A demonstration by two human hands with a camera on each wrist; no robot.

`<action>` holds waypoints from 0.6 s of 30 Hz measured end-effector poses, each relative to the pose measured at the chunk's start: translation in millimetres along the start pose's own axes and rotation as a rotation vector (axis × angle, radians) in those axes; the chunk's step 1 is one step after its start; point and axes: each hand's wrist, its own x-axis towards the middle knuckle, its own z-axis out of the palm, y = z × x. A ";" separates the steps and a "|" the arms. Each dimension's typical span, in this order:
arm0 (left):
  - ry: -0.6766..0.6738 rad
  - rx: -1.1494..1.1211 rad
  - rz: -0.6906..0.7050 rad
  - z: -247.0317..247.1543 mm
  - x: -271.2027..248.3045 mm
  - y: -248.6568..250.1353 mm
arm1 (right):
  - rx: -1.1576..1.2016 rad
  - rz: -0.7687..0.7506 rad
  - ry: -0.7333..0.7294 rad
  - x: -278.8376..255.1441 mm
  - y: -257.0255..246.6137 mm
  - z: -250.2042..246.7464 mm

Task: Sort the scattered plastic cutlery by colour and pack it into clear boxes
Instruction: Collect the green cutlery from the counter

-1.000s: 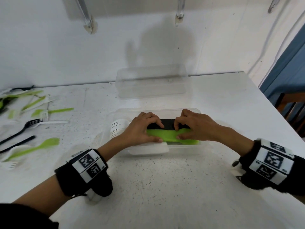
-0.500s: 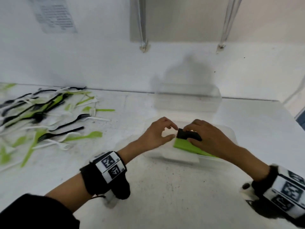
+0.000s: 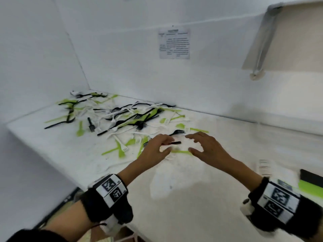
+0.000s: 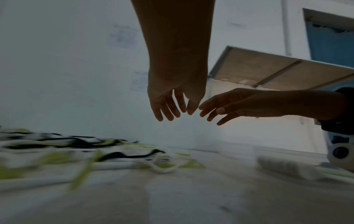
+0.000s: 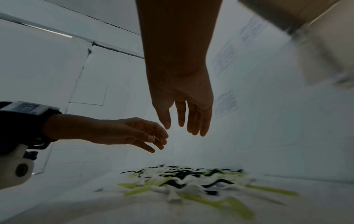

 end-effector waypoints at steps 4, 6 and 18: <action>0.096 0.083 -0.109 -63.2 -28.5 -54.0 | 0.058 -0.099 -0.032 52.9 -49.2 53.0; 0.136 0.101 -0.189 -90.8 -43.0 -78.1 | 0.093 -0.139 -0.051 76.4 -73.7 79.5; 0.390 0.119 -0.482 -220.2 -129.2 -184.7 | 0.123 -0.302 -0.264 187.4 -202.1 211.9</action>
